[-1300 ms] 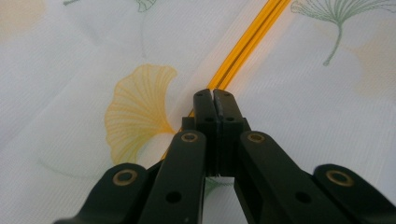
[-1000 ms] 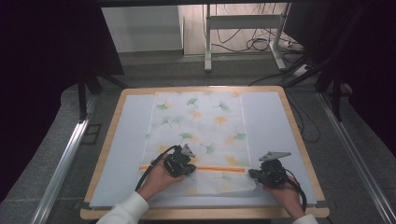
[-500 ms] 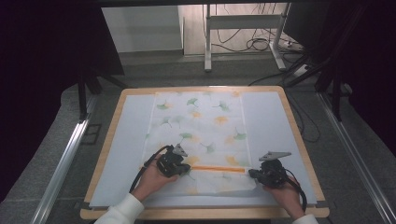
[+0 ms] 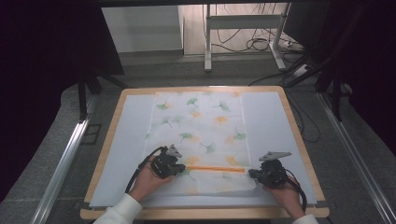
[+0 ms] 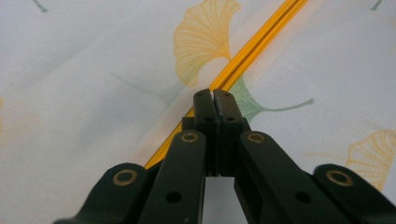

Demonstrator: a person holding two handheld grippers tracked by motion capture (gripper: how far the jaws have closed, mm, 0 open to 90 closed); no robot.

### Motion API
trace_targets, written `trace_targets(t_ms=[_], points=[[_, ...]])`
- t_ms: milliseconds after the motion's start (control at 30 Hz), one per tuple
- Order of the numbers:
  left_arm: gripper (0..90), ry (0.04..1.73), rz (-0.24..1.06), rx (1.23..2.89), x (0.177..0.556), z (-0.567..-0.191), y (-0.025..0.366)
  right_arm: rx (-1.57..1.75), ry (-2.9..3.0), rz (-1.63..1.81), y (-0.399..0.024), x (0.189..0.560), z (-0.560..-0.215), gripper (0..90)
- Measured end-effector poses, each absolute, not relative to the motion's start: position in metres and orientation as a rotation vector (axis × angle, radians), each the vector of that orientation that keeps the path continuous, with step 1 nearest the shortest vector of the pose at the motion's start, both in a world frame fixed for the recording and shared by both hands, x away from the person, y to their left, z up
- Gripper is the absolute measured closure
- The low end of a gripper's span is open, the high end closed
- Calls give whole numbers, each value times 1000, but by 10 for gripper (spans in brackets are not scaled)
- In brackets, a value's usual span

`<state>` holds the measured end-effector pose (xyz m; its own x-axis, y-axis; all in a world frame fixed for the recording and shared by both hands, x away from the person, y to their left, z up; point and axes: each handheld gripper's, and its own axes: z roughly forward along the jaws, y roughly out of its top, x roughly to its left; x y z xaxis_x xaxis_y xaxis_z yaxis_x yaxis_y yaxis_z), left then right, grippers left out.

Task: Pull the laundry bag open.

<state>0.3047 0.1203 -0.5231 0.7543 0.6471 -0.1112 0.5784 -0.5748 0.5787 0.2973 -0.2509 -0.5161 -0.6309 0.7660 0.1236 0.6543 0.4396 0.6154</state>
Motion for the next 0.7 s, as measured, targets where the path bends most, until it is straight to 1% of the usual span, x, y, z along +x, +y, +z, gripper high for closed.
trace_targets(t_ms=[700], points=[[900,966,171,2326,299,-524,137,1244,2515,955,-251,297,-516,896]])
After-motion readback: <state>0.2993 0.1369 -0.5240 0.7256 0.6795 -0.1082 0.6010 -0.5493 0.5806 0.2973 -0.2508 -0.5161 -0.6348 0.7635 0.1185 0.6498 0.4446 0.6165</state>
